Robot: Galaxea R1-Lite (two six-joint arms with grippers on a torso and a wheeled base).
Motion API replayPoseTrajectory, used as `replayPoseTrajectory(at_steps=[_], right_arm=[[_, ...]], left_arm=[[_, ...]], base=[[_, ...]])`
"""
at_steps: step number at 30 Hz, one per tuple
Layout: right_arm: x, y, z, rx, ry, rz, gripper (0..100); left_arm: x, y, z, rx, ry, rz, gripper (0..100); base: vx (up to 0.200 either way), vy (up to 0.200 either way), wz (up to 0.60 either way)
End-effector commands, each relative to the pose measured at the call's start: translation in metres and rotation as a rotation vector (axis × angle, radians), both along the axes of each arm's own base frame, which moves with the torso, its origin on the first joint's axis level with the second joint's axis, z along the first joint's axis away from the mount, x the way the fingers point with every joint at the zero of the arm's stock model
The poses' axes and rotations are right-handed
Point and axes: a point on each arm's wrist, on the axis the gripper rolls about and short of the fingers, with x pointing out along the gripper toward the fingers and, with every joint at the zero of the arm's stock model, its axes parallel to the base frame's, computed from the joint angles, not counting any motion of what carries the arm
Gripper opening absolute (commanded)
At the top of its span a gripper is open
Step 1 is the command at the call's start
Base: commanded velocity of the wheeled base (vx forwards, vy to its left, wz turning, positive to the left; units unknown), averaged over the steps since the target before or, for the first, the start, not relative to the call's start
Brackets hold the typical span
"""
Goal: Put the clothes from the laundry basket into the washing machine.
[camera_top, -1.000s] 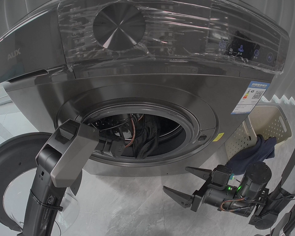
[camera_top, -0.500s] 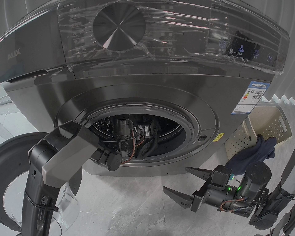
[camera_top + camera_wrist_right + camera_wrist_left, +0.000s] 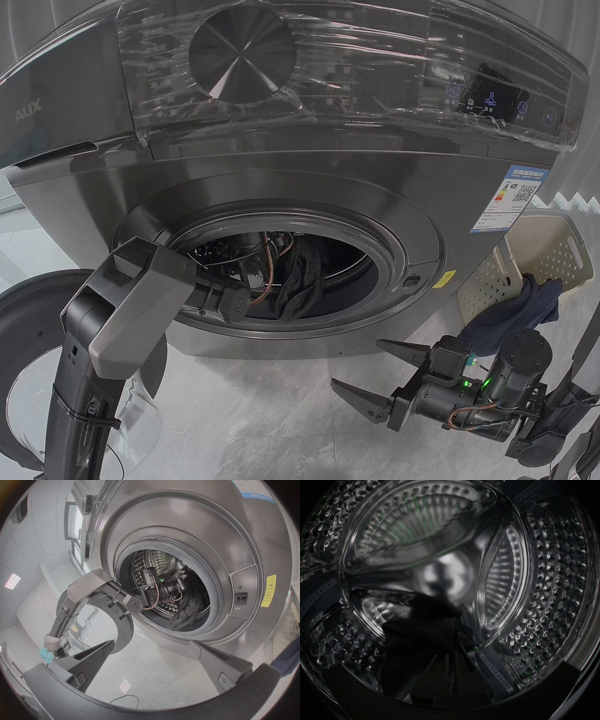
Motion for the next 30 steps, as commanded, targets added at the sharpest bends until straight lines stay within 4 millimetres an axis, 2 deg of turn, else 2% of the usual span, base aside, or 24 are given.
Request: replayPoseTrajectory(at_steps=[1,3,5,6,7,11,13,16,21,22,26,30], right_arm=[[0.001,0.000,0.000,0.001,-0.001,-0.002,100],[0.001,-0.001,0.000,0.001,0.000,-0.005,100],[0.002,-0.002,0.000,0.001,0.000,-0.009,100],[0.002,-0.002,0.000,0.000,0.001,-0.009,100],[0.002,-0.002,0.000,0.001,0.000,-0.009,100],[0.002,-0.002,0.001,0.002,-0.002,-0.009,100],[0.002,-0.001,0.001,0.001,-0.003,-0.008,100],[0.002,-0.002,0.001,0.002,-0.004,-0.008,100],[0.001,-0.001,0.002,0.005,-0.007,-0.005,100],[0.001,-0.001,0.003,0.006,-0.010,-0.003,100],[0.000,0.000,0.002,0.006,-0.008,0.000,100],[0.000,0.000,0.003,0.008,-0.009,0.001,100]], left_arm=[[0.002,-0.001,-0.003,-0.009,-0.010,0.005,0],[-0.003,-0.001,-0.012,0.016,0.025,0.001,0],[-0.011,-0.001,-0.012,0.035,0.047,-0.014,0],[-0.012,0.000,-0.012,0.036,0.048,-0.015,100],[-0.020,-0.002,-0.006,0.043,0.055,-0.032,100],[-0.042,0.000,-0.004,0.084,0.121,-0.107,100],[-0.054,0.003,-0.013,0.125,0.194,-0.146,100],[-0.061,0.004,-0.023,0.152,0.241,-0.173,100],[-0.065,0.002,-0.044,0.181,0.295,-0.193,100],[-0.064,0.001,-0.056,0.202,0.313,-0.193,0],[-0.053,0.001,-0.074,0.248,0.314,-0.183,0],[-0.041,0.005,-0.073,0.236,0.297,-0.161,0]], base=[[0.000,0.000,0.00],[0.000,0.000,0.00],[0.000,0.000,0.00],[0.000,0.000,0.00],[0.000,0.000,0.00],[0.000,0.000,0.00],[0.000,0.000,0.00],[0.000,0.000,0.00],[0.000,0.000,0.00],[0.000,0.000,0.00],[0.000,0.000,0.00],[0.000,0.000,0.00]])
